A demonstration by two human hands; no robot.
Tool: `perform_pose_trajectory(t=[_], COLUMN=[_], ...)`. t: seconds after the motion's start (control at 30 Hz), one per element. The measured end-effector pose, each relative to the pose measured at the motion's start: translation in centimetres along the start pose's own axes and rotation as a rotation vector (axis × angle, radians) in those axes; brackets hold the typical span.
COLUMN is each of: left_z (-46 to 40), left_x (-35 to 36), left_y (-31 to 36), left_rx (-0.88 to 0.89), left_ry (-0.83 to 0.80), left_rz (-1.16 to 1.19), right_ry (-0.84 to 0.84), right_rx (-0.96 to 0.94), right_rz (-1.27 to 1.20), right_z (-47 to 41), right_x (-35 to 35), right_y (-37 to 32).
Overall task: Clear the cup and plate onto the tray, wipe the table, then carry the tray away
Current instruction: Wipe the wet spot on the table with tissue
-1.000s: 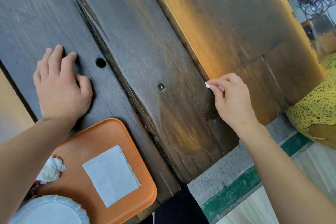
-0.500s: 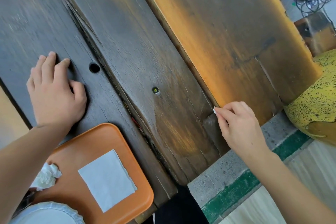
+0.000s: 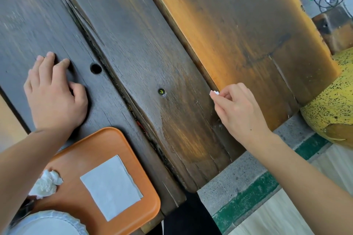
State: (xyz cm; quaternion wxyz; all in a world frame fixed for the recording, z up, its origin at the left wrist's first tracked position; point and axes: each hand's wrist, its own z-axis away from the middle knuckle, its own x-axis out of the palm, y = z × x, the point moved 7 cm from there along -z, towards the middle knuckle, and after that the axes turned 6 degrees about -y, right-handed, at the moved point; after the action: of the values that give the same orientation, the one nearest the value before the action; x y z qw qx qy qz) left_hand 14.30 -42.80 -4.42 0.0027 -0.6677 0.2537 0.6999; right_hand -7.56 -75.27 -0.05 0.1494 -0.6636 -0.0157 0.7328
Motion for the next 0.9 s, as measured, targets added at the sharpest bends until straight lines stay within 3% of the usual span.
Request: perform_pose_trajectory(t=[0.43,0.67,0.9], left_z=[0.2,0.1,-0.1], left_x=[0.0,0.0,0.8], left_y=[-0.2,-0.2,-1.0], left_rx=[-0.021,-0.013,-0.014], left_ry=[0.011,0.001,-0.004], left_rz=[-0.030,-0.021,0.022], right_ry=[0.059,0.097,-0.033], right_rx=[0.218,0.332,0.241], right_rz=[-0.036,-0.159,-0.109], right_z=[5.7,3.8,-1.3], right_x=[1.2,-0.2,-1.1], right_y=[-0.7,0.7,1.3])
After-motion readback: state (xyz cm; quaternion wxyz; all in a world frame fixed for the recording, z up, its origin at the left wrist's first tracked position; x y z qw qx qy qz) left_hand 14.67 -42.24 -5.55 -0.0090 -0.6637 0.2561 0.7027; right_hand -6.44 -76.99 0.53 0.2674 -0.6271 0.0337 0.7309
